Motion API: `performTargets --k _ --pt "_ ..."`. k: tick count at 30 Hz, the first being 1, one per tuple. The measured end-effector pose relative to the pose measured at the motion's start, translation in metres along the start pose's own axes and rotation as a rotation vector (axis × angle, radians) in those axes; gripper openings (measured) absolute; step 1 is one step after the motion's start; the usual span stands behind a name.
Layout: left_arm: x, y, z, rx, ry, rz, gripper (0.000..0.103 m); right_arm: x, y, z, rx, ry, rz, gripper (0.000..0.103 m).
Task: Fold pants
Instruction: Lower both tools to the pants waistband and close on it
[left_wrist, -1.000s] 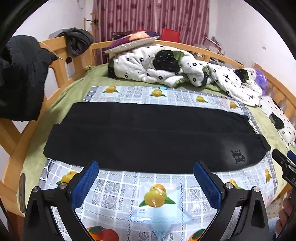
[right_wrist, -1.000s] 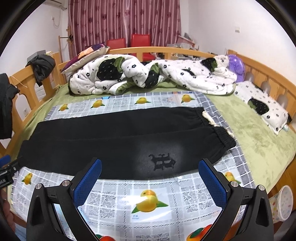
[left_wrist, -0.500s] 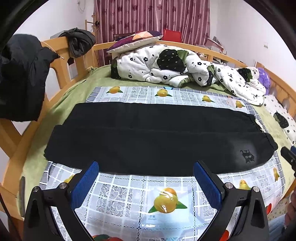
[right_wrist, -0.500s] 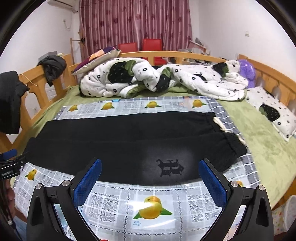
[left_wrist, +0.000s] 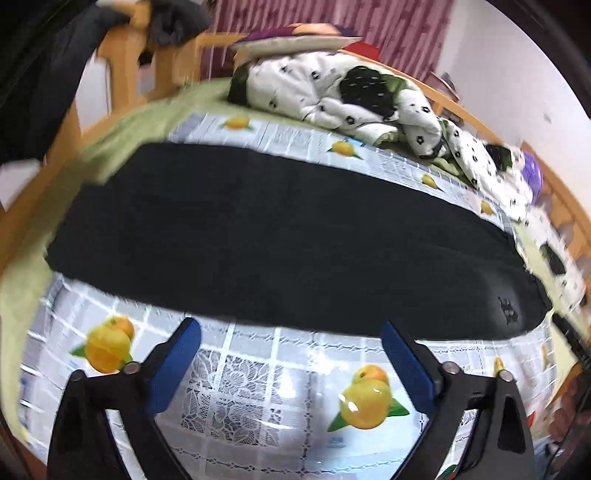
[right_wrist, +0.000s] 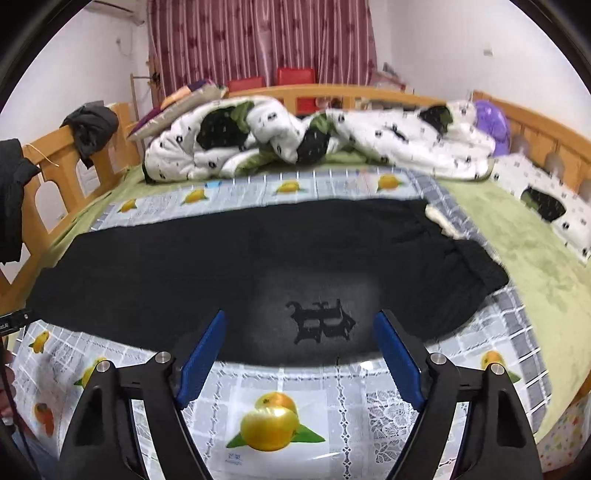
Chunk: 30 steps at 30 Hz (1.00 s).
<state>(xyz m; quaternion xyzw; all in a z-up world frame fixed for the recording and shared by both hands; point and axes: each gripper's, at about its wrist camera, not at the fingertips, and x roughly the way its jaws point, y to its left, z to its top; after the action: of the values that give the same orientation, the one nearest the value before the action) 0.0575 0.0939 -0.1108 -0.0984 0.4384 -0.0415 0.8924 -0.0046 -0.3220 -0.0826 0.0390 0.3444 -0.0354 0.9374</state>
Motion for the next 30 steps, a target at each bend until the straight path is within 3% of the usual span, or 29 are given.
performTargets --k 7,9,11,14,18,21,23,25,27,28,30 --pt "0.028 0.060 -0.022 -0.093 0.013 0.026 0.092 0.051 -0.027 -0.031 0.012 0.175 0.015 0.071" --pt "0.036 0.081 -0.027 -0.145 0.019 -0.007 0.092 0.061 -0.036 -0.038 0.029 0.187 0.002 0.067" --pt "0.042 0.104 -0.031 -0.210 0.003 -0.097 0.091 0.068 -0.046 -0.040 0.056 0.194 0.000 0.064" --pt "0.046 0.120 -0.029 -0.244 -0.038 -0.118 0.085 0.076 -0.063 -0.036 0.151 0.177 -0.023 0.064" --pt "0.060 0.135 -0.018 -0.358 -0.042 -0.198 0.082 0.090 -0.075 -0.030 0.278 0.177 0.028 0.064" --pt "0.072 0.143 -0.010 -0.426 -0.045 -0.219 0.071 0.111 -0.079 -0.028 0.340 0.216 0.038 0.064" --pt "0.078 0.147 -0.005 -0.485 -0.043 -0.214 0.061 0.118 -0.078 -0.028 0.349 0.197 0.023 0.064" --pt "0.081 0.152 -0.004 -0.554 -0.040 -0.207 0.038 0.124 -0.074 -0.024 0.347 0.195 0.004 0.063" --pt "0.085 0.158 -0.003 -0.596 -0.034 -0.172 0.015 0.126 -0.077 -0.021 0.388 0.176 -0.002 0.041" --pt "0.086 0.158 -0.002 -0.592 -0.025 -0.143 0.012 0.127 -0.080 -0.020 0.407 0.175 0.016 0.023" --pt "0.085 0.152 0.002 -0.533 -0.029 -0.108 0.009 0.123 -0.084 -0.017 0.433 0.151 0.038 0.016"
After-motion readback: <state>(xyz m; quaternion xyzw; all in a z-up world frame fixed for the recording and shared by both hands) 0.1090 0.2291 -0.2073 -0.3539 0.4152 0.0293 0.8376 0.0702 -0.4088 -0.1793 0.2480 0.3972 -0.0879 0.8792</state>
